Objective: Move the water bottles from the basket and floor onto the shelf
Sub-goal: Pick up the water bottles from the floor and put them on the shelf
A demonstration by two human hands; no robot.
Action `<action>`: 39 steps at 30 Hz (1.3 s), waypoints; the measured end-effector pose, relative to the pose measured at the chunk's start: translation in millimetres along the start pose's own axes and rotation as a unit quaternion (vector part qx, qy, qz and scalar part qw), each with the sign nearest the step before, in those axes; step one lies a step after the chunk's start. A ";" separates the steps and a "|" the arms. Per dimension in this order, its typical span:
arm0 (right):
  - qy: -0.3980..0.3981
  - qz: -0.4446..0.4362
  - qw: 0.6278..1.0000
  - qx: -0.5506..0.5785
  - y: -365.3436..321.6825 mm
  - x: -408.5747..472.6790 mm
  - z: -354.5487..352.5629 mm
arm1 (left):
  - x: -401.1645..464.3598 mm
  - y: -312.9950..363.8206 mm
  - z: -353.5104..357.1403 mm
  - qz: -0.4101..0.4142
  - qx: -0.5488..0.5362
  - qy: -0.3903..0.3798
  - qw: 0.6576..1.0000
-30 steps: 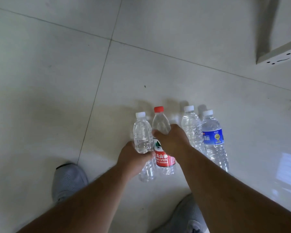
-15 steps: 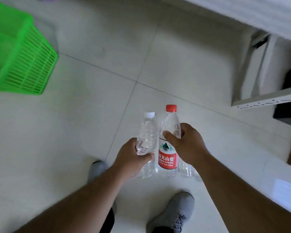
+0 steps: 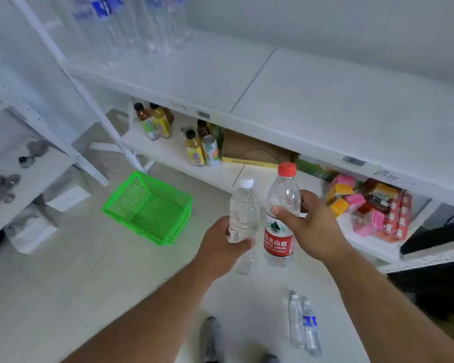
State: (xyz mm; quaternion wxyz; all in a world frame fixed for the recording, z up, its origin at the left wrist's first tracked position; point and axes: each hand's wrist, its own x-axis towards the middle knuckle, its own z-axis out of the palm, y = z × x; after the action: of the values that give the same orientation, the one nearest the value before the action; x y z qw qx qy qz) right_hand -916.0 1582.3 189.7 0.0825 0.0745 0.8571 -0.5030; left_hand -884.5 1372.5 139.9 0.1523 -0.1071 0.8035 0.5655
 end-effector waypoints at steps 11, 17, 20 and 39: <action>-0.029 -0.194 0.980 0.018 -193.2 -61.0 -35.1 | -120.5 132.6 -112.8 0.099 -0.016 0.168 0.981; -0.066 -0.223 0.973 0.016 -231.2 -67.0 -12.6 | -141.5 144.9 -148.6 0.104 -0.044 0.230 0.967; -0.067 -0.229 0.971 0.011 -247.7 -64.8 6.5 | -137.9 143.9 -171.8 0.105 -0.055 0.236 0.964; -0.009 -0.203 0.977 0.064 -371.0 8.7 166.4 | -33.5 115.3 -378.9 0.152 -0.056 0.194 0.968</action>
State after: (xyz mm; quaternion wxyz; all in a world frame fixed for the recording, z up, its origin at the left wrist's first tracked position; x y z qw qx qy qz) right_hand -991.7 1258.0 423.2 -0.0181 -0.1002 0.8199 -0.5634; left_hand -939.8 1054.8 372.2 -0.1003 -0.0994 0.7918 0.5943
